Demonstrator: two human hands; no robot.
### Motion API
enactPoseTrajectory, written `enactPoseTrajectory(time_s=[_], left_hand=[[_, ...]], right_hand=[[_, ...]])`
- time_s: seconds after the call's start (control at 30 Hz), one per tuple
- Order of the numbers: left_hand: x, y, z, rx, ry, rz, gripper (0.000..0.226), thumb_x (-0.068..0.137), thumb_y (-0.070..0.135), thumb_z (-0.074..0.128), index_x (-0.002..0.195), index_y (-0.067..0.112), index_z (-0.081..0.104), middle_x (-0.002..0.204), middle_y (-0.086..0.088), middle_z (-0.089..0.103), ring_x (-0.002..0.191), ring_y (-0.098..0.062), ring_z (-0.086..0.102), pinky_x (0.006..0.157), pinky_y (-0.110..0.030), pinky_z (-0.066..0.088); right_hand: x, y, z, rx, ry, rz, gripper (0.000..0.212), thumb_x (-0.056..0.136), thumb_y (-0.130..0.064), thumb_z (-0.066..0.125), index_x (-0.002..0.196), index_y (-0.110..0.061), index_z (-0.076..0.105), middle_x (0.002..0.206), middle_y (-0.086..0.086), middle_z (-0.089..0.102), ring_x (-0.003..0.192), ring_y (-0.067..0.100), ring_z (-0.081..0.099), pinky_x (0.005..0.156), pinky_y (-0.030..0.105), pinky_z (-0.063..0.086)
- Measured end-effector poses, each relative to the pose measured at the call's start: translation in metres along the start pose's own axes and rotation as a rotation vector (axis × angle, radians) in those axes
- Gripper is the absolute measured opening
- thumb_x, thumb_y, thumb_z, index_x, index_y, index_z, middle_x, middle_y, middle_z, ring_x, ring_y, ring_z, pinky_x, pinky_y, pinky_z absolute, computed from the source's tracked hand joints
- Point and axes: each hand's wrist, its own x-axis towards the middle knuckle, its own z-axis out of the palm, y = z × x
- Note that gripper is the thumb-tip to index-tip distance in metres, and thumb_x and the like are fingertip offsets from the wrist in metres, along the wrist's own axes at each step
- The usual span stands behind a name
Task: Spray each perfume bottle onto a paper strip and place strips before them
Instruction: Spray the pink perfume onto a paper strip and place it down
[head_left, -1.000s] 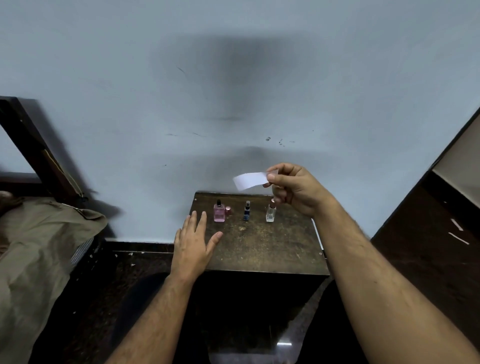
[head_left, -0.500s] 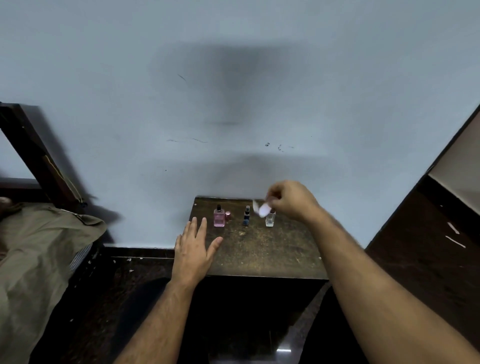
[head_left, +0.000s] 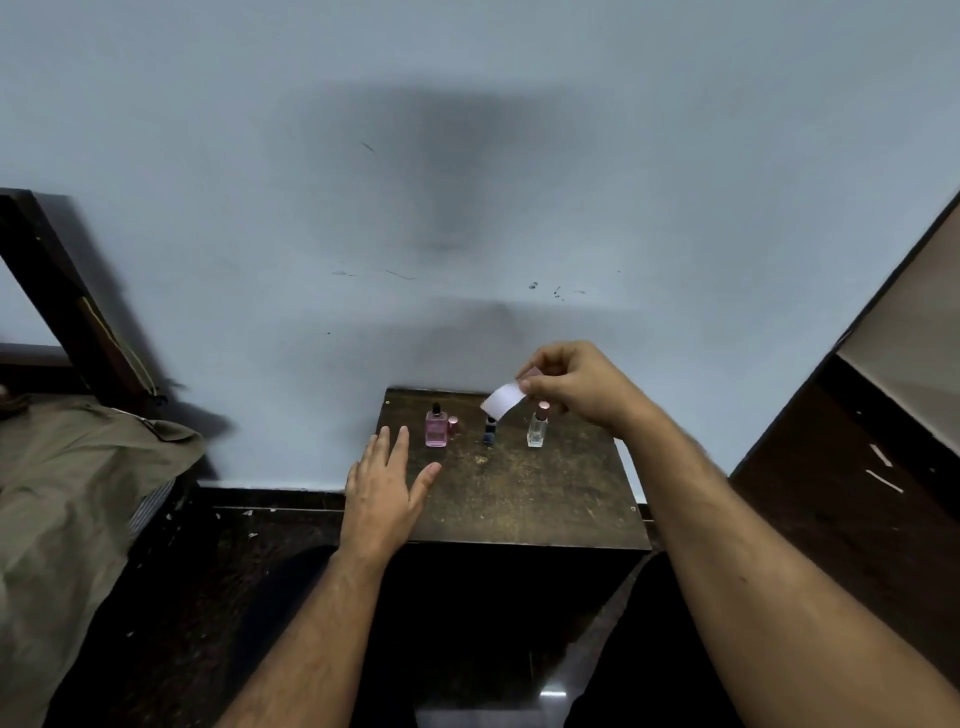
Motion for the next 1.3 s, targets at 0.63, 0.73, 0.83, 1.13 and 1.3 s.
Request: enactPoseTrajectory(time_s=[0.63, 0.73, 0.83, 1.13, 1.3], left_hand=[[0.029, -0.001, 0.004, -0.538, 0.113, -0.246, 0.026, 0.096, 0.041, 0.056, 0.105, 0.023, 0.073, 0.093, 0.012, 0.069, 0.09, -0.007, 0.061, 0.072, -0.015, 0.04], [0.033, -0.001, 0.006, -0.607, 0.113, -0.232, 0.025, 0.096, 0.04, 0.057, 0.101, 0.022, 0.074, 0.09, 0.014, 0.071, 0.09, -0.007, 0.064, 0.075, -0.016, 0.046], [0.037, -0.002, 0.014, -0.701, 0.064, -0.223, 0.021, 0.093, 0.043, 0.058, 0.09, 0.029, 0.074, 0.085, 0.011, 0.074, 0.088, -0.01, 0.068, 0.083, -0.033, 0.054], [0.046, 0.006, 0.02, -0.852, -0.198, -0.218, 0.016, 0.096, 0.026, 0.06, 0.087, 0.027, 0.073, 0.077, 0.007, 0.074, 0.071, -0.012, 0.071, 0.064, -0.03, 0.05], [0.055, 0.001, 0.026, -0.781, -0.219, -0.223, 0.016, 0.095, 0.025, 0.06, 0.089, 0.023, 0.075, 0.072, 0.005, 0.071, 0.06, -0.009, 0.064, 0.058, -0.022, 0.047]], right_hand=[[0.048, 0.065, 0.041, 0.022, -0.088, 0.117, 0.01, 0.088, -0.003, 0.062, 0.085, -0.008, 0.071, 0.075, 0.008, 0.069, 0.055, 0.014, 0.05, 0.049, 0.024, 0.042], [0.052, 0.07, 0.048, 0.085, -0.138, 0.13, 0.009, 0.09, -0.008, 0.063, 0.087, -0.009, 0.071, 0.071, 0.004, 0.065, 0.058, 0.014, 0.05, 0.051, 0.025, 0.043], [0.058, 0.076, 0.057, 0.09, -0.175, 0.137, 0.008, 0.09, -0.009, 0.063, 0.088, -0.008, 0.071, 0.063, -0.004, 0.062, 0.055, 0.012, 0.05, 0.052, 0.028, 0.045], [0.073, 0.09, 0.094, 0.098, -0.158, 0.152, 0.012, 0.084, -0.003, 0.071, 0.094, 0.0, 0.065, 0.066, 0.007, 0.062, 0.049, 0.016, 0.047, 0.045, 0.025, 0.041], [0.087, 0.103, 0.106, 0.033, -0.12, 0.149, 0.015, 0.081, -0.005, 0.074, 0.091, -0.006, 0.064, 0.067, 0.01, 0.062, 0.05, 0.015, 0.049, 0.047, 0.028, 0.041]])
